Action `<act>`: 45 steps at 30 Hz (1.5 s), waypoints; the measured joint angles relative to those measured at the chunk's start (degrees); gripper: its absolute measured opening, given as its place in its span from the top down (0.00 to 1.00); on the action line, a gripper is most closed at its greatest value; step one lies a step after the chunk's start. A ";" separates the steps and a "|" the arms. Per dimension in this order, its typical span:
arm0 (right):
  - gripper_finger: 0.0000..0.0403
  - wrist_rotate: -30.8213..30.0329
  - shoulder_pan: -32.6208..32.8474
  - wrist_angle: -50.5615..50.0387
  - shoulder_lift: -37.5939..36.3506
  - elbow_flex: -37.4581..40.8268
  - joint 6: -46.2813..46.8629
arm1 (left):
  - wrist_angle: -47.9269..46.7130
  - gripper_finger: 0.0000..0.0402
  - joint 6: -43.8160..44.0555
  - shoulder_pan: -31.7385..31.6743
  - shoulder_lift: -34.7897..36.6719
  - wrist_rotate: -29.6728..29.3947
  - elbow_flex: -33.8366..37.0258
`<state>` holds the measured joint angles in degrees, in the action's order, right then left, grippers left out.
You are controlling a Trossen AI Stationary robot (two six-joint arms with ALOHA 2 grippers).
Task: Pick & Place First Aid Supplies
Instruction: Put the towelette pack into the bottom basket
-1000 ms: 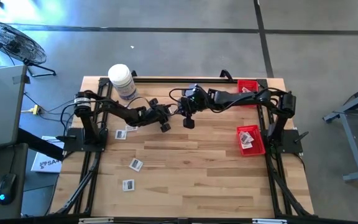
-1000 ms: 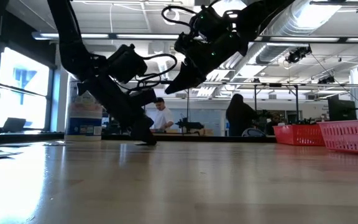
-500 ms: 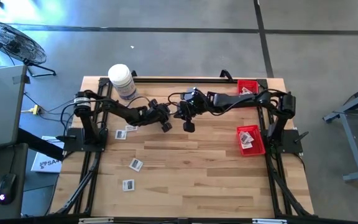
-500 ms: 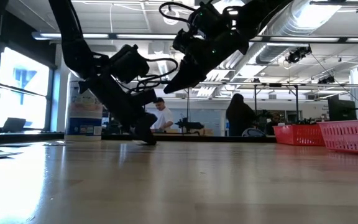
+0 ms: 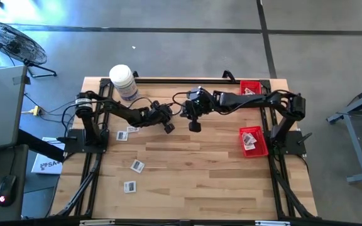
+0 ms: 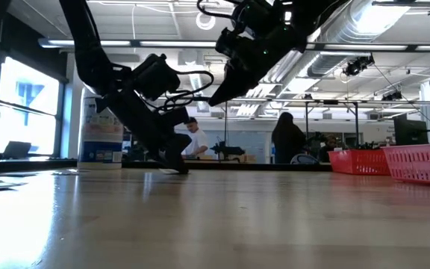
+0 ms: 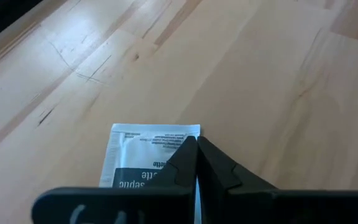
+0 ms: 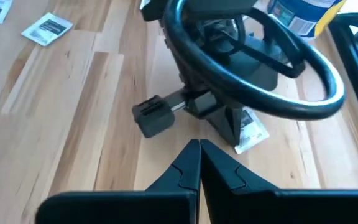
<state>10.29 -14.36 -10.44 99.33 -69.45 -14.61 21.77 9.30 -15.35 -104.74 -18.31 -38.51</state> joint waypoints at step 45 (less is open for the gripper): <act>0.53 -0.69 0.66 31.34 -0.44 18.78 -9.96 | 7.57 1.00 3.52 2.44 17.74 23.36 0.05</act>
<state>9.60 -13.70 20.90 98.89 -50.68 -24.57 29.34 12.82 -12.91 -87.00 5.06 -38.46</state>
